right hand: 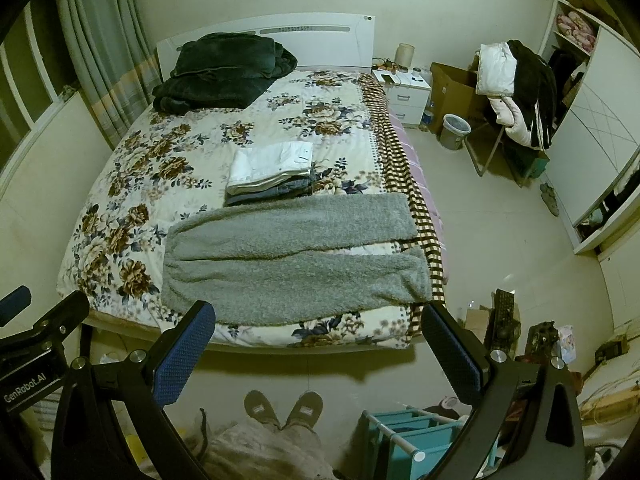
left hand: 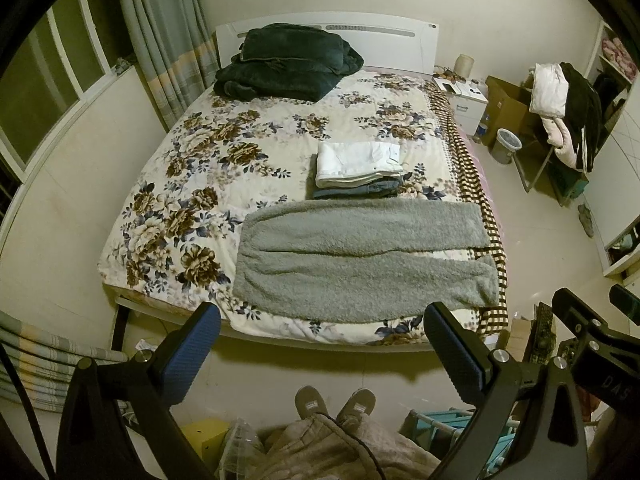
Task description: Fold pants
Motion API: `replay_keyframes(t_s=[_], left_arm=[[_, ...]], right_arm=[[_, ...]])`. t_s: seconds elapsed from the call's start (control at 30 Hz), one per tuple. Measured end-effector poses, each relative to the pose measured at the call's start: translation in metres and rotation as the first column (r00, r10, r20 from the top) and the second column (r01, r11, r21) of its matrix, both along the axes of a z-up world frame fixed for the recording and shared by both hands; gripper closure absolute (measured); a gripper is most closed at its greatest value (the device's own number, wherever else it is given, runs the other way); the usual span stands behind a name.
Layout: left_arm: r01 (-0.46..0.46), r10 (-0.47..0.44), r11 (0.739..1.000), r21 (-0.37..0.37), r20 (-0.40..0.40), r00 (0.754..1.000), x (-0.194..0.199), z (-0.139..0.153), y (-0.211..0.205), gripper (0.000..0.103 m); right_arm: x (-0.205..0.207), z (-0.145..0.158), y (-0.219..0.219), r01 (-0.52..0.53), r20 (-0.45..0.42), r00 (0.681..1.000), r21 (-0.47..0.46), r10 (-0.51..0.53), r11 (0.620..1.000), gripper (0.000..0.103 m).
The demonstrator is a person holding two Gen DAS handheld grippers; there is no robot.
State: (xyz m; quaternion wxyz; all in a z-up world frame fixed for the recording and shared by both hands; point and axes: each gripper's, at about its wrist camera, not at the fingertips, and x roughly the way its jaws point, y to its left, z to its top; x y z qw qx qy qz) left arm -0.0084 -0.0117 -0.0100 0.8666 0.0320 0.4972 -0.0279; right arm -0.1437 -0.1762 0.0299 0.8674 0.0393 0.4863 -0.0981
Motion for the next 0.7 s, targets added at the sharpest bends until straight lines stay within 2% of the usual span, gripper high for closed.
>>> replay_keyframes(t_s=[0.7], left_arm=[[-0.003,0.003,1.000,-0.005,-0.007,1.000,-0.004,-0.002,-0.012,0.000]], right_arm=[[0.001,-0.001,-0.008,0.006,-0.017,1.000,0.028,-0.006,1.000,0.000]])
